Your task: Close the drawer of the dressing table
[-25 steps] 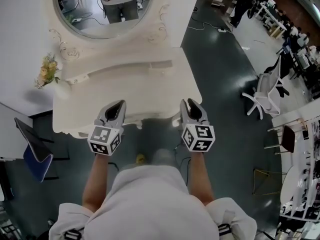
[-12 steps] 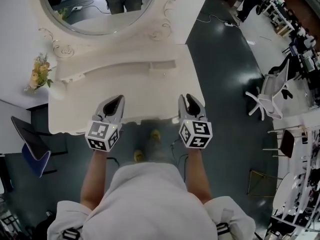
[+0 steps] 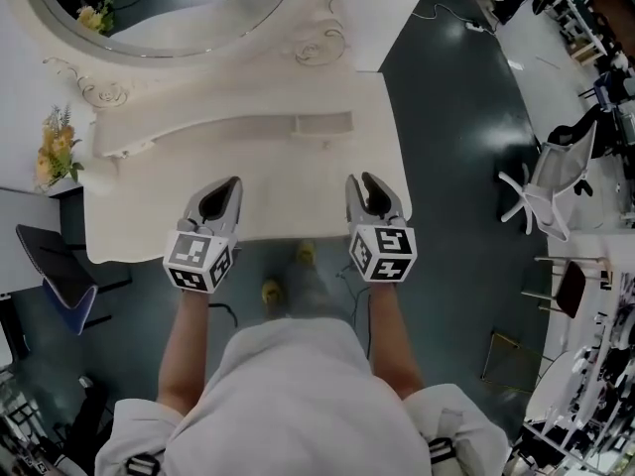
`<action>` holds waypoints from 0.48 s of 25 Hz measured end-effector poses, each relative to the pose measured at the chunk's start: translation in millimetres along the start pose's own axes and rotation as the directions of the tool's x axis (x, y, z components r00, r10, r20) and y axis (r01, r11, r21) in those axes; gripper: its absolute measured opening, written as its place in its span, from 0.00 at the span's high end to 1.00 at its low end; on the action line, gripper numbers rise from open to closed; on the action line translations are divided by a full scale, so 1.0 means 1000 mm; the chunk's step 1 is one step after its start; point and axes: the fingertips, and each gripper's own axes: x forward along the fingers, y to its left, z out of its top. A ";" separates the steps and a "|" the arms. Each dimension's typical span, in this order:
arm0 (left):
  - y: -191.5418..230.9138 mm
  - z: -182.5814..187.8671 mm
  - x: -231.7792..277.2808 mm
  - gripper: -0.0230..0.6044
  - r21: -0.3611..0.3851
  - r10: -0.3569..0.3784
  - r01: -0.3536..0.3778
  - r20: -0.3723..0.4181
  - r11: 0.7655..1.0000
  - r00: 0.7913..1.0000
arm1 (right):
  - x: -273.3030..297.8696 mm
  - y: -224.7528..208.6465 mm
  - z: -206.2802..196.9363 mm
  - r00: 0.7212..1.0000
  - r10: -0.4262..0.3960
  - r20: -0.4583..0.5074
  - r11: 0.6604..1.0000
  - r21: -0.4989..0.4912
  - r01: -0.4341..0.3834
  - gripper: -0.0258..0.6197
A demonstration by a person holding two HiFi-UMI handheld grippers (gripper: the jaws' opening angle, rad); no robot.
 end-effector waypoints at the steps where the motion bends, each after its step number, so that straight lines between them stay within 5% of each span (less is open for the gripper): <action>1: 0.002 -0.003 0.006 0.96 -0.004 0.002 -0.002 -0.006 1.000 1.000 | 0.007 -0.001 -0.002 1.000 0.004 -0.011 1.000 -0.014 -0.005 0.81; 12: 0.003 -0.032 0.048 0.96 -0.016 -0.009 0.008 -0.086 1.000 0.996 | 0.069 -0.013 -0.035 0.995 0.052 -0.088 0.998 0.029 -0.049 0.81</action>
